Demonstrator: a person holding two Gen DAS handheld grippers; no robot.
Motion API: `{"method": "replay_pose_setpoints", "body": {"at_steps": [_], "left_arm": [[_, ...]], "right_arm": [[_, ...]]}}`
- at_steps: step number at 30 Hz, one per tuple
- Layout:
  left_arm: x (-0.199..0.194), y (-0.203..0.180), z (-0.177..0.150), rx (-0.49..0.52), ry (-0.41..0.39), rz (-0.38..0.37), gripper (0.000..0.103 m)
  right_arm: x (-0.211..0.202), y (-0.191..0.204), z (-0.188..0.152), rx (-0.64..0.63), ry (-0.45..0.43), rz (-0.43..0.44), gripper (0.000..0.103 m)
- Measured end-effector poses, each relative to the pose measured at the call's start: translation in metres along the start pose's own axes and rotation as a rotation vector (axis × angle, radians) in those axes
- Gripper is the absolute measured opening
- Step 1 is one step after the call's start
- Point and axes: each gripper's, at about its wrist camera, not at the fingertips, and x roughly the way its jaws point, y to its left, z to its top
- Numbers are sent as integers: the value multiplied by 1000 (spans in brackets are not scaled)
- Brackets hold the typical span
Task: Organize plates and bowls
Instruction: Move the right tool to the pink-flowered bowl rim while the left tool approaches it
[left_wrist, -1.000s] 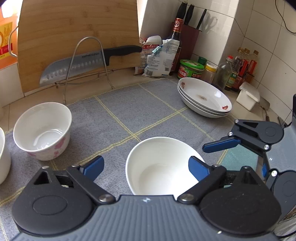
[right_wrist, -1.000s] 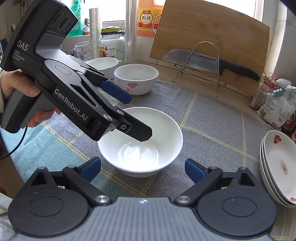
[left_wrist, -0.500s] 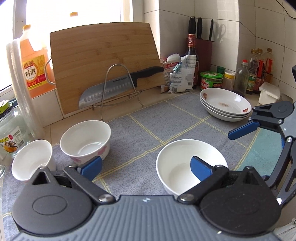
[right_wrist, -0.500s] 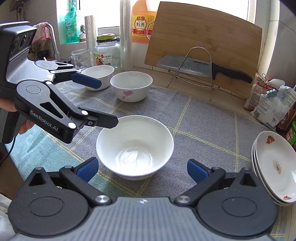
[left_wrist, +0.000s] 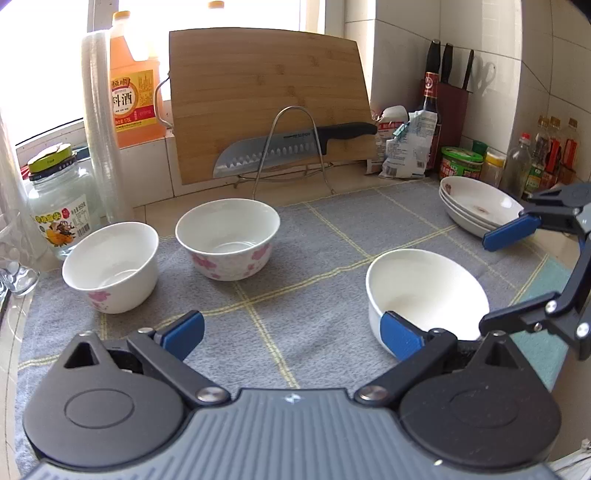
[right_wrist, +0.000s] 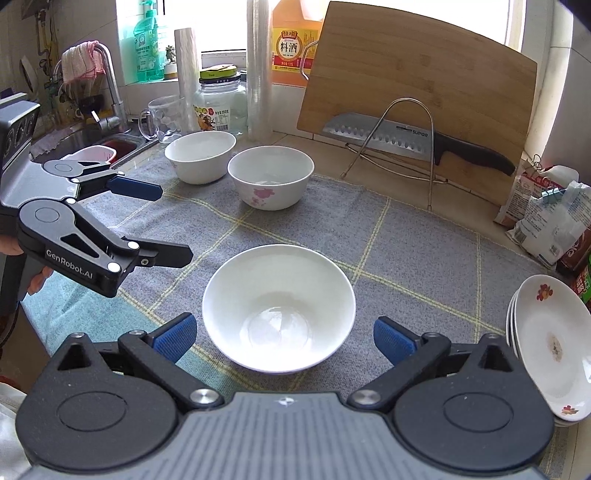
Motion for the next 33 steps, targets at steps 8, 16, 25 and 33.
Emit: {"method": "replay_pose_setpoints", "body": {"at_steps": [8, 16, 25, 33], "left_arm": [[2, 14, -4, 16, -2, 45, 101], [19, 7, 7, 2, -13, 128, 101], [44, 4, 25, -19, -12, 214, 101], [71, 6, 34, -38, 1, 244, 101]], "right_arm": [[6, -6, 35, 90, 34, 67, 103], [32, -21, 80, 18, 57, 158, 103], [72, -39, 118, -35, 85, 241, 103], [109, -55, 144, -53, 122, 298, 103]]}}
